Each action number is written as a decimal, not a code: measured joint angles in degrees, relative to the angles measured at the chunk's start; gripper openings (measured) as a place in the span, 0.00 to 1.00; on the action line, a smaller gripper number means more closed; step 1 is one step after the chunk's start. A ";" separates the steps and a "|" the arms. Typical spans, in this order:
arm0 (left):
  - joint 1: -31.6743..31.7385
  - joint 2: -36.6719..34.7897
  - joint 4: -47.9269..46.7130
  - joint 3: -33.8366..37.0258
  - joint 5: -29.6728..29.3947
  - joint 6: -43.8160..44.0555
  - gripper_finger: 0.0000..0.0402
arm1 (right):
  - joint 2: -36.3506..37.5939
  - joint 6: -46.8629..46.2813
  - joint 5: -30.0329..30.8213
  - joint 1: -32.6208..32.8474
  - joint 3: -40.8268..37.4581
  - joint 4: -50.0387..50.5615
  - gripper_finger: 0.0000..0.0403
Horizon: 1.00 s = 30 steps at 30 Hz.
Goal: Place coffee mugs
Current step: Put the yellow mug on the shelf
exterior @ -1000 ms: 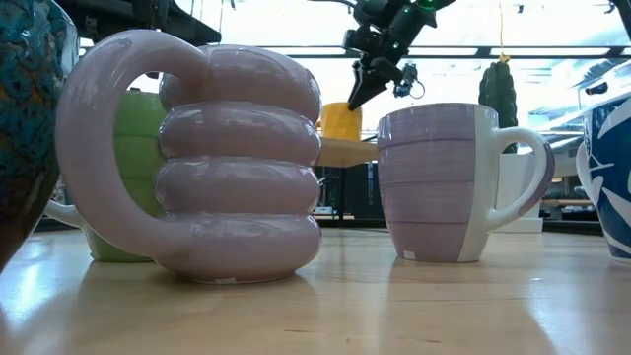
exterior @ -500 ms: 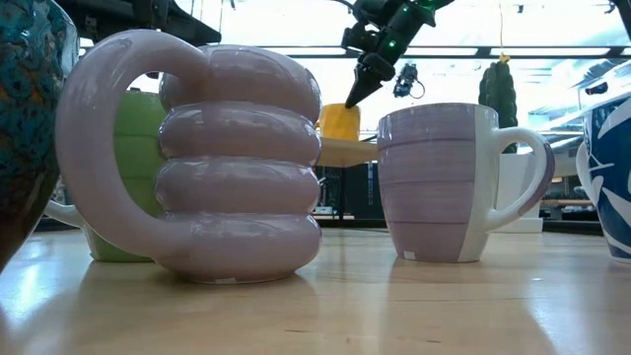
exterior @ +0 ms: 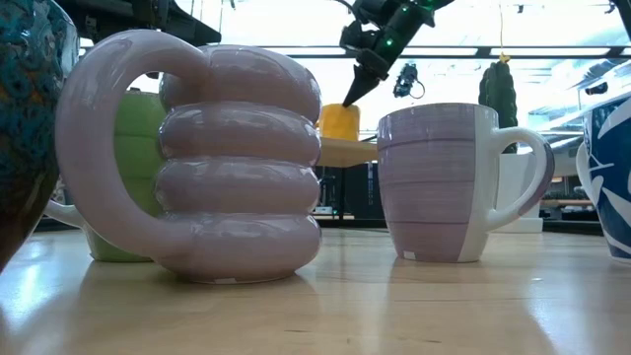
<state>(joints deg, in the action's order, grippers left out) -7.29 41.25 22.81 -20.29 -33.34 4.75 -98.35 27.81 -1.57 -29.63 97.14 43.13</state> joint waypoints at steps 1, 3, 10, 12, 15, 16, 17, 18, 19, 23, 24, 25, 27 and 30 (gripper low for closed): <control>-0.01 0.00 0.00 0.02 0.00 0.00 0.44 | 0.00 -0.27 -0.09 0.03 0.00 -0.56 0.26; -0.01 0.00 0.00 0.02 0.00 0.00 0.44 | 0.00 -0.67 -0.14 0.26 0.00 -1.62 0.26; -0.02 0.00 0.00 0.02 0.00 0.00 0.44 | 0.00 -0.91 0.49 0.50 0.02 -2.55 0.26; -0.01 0.00 0.00 0.02 0.00 0.01 0.44 | 0.00 -0.82 0.47 0.46 0.02 -2.57 0.26; -0.01 0.00 0.00 0.02 0.00 0.00 0.44 | 0.00 -0.76 0.00 0.48 0.02 -2.56 0.26; 0.00 0.00 0.00 0.02 0.00 0.00 0.44 | 0.00 -0.76 -0.31 0.48 0.02 -2.55 0.26; 0.00 0.00 0.00 0.02 0.00 0.00 0.44 | 0.00 -0.74 -0.39 0.48 0.02 -2.57 0.26; -0.01 0.00 0.00 0.02 0.00 0.00 0.44 | 0.00 -0.80 -0.36 0.53 0.02 -2.55 0.26; -0.02 0.00 0.00 0.02 0.00 0.00 0.44 | 0.00 -0.85 0.00 0.63 0.02 -2.57 0.26; -0.02 0.00 0.00 0.02 0.00 0.01 0.44 | -1.21 -0.65 2.14 1.05 0.09 -3.43 0.26; -0.02 0.00 0.00 0.02 -0.02 0.02 0.44 | -1.97 -0.37 3.07 1.13 0.09 -3.70 0.26; -0.02 0.00 -0.02 0.02 -0.02 0.02 0.44 | -2.46 -0.28 3.55 1.20 0.07 -4.21 0.26; -0.02 0.00 -0.11 0.02 -0.02 0.07 0.44 | -3.13 -0.20 3.92 1.46 -0.02 -4.27 0.26; -0.03 0.00 -0.37 0.02 -0.01 0.07 0.44 | -3.34 -0.23 4.06 1.52 0.02 -5.74 0.26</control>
<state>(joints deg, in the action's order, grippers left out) -7.32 41.25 22.44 -20.27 -33.35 4.82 -101.69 27.57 2.49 -28.11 97.17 37.39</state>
